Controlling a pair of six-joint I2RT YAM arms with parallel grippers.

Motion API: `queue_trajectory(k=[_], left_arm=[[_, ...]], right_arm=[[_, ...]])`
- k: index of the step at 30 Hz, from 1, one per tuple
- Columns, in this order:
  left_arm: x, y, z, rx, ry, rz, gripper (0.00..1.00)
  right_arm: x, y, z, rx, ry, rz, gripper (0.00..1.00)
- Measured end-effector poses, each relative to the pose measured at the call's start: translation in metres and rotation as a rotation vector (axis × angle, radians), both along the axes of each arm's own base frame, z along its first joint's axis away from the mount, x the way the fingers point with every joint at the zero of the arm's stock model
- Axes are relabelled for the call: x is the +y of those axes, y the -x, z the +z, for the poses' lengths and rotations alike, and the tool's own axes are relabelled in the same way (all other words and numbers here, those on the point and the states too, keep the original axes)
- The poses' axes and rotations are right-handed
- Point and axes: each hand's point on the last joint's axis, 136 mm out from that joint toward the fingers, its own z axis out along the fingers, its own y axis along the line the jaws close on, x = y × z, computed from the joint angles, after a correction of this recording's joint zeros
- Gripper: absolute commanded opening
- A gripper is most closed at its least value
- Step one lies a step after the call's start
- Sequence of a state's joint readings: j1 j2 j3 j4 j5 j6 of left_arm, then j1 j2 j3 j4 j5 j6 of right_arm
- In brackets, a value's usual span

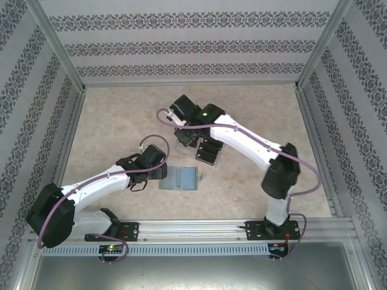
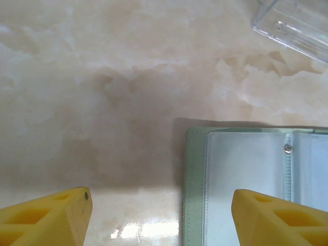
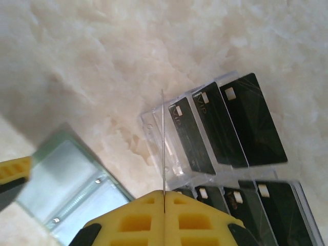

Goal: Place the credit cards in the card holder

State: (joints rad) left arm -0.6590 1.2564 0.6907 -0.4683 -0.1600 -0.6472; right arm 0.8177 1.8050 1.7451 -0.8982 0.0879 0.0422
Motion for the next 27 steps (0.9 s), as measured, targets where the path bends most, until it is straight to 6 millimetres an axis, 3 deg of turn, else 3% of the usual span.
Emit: queue_trajectory(k=[5,13,19,27], left_arm=[[-0.012,-0.005,-0.006,0.039,-0.038,-0.075,0.73],[-0.035,-0.002,-0.015,0.070,-0.144,-0.211,0.74],[-0.022,0.004,-0.026,0.109,-0.269,-0.219,0.74],[-0.001,0.009,-0.028,0.132,-0.365,-0.179,0.74]], right_arm=[[-0.026,0.031,0.006,0.050,-0.165,-0.120,0.00],[-0.049,0.085,-0.048,0.244,-0.383,-0.307,0.00],[-0.045,0.109,-0.085,0.354,-0.479,-0.400,0.00],[-0.022,0.108,-0.099,0.412,-0.580,-0.441,0.00]])
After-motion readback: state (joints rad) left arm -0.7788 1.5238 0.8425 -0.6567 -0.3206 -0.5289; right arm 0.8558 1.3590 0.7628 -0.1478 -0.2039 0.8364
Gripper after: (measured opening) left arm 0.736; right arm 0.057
